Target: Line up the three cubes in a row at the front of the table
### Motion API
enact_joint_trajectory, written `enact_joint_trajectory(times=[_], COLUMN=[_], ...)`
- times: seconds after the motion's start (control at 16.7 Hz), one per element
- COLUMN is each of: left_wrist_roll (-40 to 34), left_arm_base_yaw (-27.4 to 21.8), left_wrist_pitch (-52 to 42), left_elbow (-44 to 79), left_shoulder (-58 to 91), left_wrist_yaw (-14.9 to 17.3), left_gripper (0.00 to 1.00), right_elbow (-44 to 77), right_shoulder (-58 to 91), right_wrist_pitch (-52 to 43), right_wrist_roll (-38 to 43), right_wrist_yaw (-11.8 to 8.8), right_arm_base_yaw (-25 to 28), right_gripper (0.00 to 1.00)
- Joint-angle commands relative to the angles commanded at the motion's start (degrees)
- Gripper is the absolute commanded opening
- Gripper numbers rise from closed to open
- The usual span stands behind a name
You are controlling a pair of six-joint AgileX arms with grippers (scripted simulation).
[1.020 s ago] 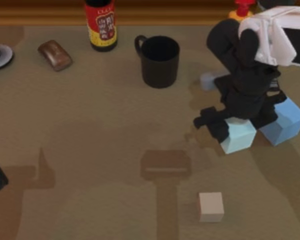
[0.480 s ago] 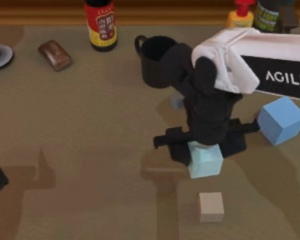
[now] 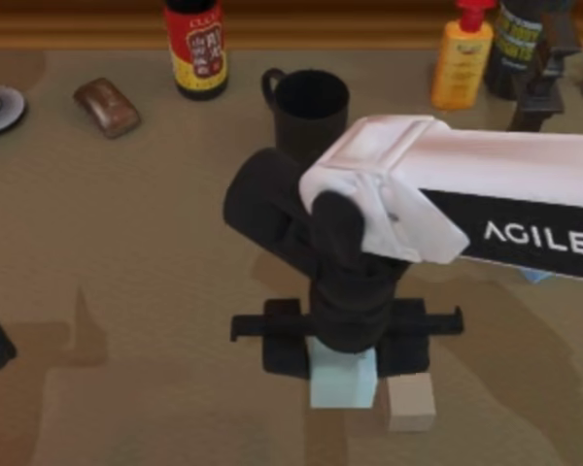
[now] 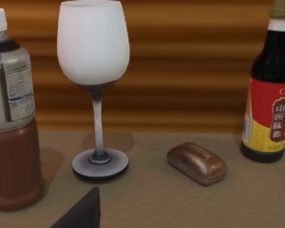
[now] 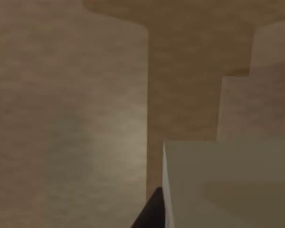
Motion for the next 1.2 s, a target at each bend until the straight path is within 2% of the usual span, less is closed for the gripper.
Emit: enact_joint_trajectory(times=[0.36, 0.72, 1.02, 1.2], left_wrist_roll=[0.00, 0.00, 0.00, 0.00], left_arm_base_yaw=[0.00, 0.00, 0.00, 0.00], left_wrist_pitch=[0.00, 0.00, 0.00, 0.00], left_elbow=[0.00, 0.00, 0.00, 0.00], left_shoulder=[0.00, 0.00, 0.00, 0.00], left_wrist_yaw=[0.00, 0.00, 0.00, 0.00], left_gripper=[1.00, 1.00, 1.00, 1.00], right_elbow=[-0.56, -7.50, -8.64, -8.64], right_shoulder=[0.58, 4.89, 5.74, 5.74], right_wrist_pitch=[1.04, 12.77, 14.41, 14.41], right_wrist_roll=[0.16, 0.36, 0.38, 0.38], right_wrist_yaw=[-0.07, 0.02, 0.05, 0.05], right_arm_base_yaw=[-0.18, 0.11, 0.28, 0.28], right_gripper=[0.00, 0.00, 0.00, 0.23])
